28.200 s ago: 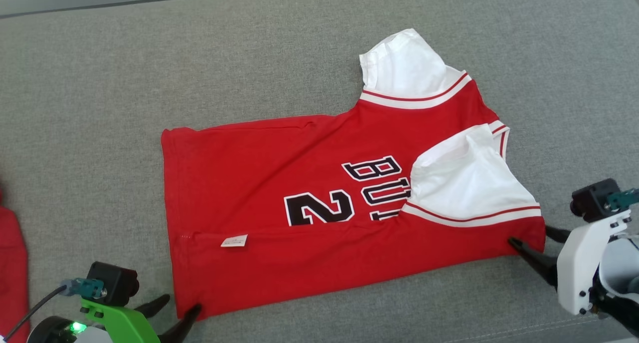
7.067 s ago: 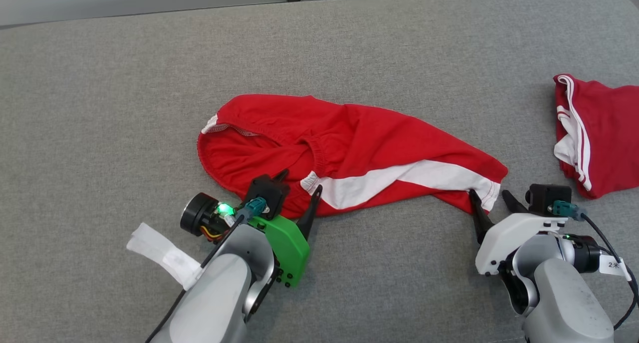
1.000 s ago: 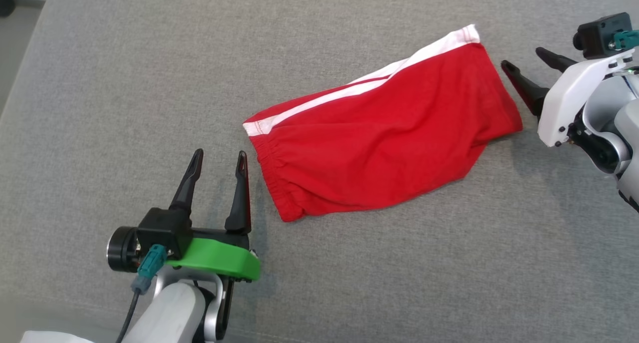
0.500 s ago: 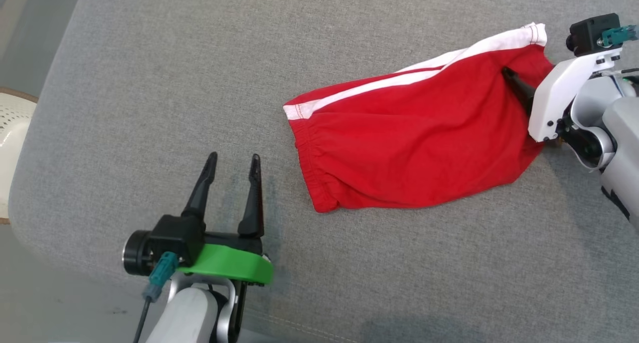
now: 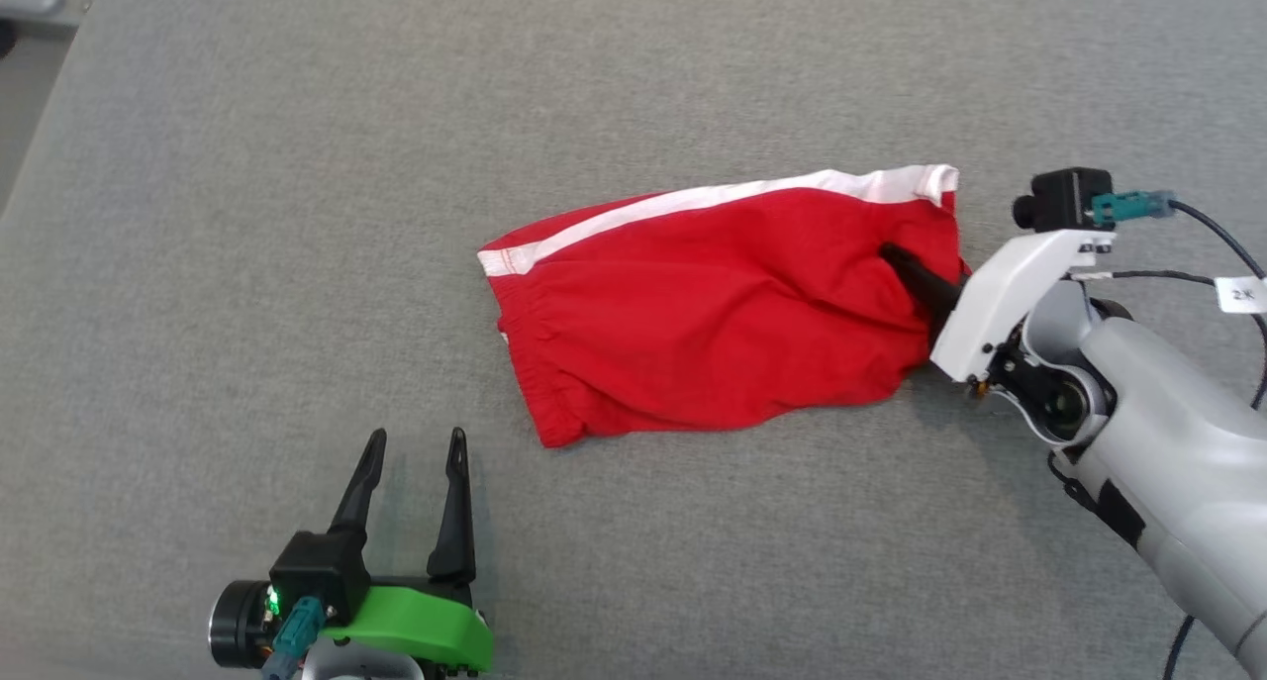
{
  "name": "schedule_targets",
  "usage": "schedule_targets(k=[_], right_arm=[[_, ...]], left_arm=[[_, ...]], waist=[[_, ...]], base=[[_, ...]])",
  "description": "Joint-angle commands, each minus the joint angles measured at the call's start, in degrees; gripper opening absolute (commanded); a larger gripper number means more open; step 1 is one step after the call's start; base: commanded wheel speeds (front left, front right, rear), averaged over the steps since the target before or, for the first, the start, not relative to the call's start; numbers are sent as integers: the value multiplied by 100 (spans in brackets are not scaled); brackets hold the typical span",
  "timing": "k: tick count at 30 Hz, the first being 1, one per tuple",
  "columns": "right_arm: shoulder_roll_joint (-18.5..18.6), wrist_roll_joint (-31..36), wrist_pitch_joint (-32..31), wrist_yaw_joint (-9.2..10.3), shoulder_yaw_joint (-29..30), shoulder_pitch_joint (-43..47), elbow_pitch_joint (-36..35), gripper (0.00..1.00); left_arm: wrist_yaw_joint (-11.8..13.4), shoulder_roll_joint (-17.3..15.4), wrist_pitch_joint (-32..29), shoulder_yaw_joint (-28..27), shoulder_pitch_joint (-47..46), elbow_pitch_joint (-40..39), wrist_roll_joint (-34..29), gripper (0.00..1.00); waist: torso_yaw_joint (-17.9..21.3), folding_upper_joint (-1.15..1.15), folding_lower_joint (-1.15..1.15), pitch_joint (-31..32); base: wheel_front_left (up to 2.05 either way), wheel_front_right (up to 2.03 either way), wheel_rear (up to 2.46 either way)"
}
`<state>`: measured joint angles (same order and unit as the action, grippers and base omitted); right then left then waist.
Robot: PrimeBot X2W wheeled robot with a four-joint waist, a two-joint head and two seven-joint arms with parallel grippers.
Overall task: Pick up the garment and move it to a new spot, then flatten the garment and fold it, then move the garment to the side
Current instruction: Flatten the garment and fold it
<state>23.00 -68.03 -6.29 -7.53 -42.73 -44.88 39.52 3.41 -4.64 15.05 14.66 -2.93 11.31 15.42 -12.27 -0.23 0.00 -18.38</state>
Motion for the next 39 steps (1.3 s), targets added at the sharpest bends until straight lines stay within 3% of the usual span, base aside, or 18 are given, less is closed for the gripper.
schedule_targets(k=[1,7,15,21,26,29,35,39], right_arm=[[179,-62,67,8,64,229,122,0],[484,-338,182,8,420,617,679,0],[604,-351,622,6,724,709,1244,0],[758,-455,878,4,1072,436,884,0],[254,-380,694,4,1037,368,146,0],[-277,-125,674,4,922,438,20,0],[-1489,537,867,4,964,264,587,0],[-1893,883,1053,4,1099,38,1043,0]], left_arm=[[-45,0,14,-44,182,9,-52,100],[-158,62,14,-49,407,35,-153,100],[-248,95,14,-50,502,96,-264,100],[-235,114,14,-84,504,9,-255,100],[-236,138,15,-69,590,-21,-274,100],[-247,148,15,-33,524,7,-305,100],[-294,155,15,84,307,113,-393,100],[-334,159,15,144,250,206,-452,100]], waist=[[965,23,0,833],[1156,23,0,956],[1118,23,0,976],[947,23,0,852],[904,23,0,811],[850,23,0,775],[768,23,0,737],[746,23,0,731]], base=[[0,0,0],[0,0,0],[0,0,0],[0,0,0],[0,0,0],[0,0,0],[0,0,0],[0,0,0]])
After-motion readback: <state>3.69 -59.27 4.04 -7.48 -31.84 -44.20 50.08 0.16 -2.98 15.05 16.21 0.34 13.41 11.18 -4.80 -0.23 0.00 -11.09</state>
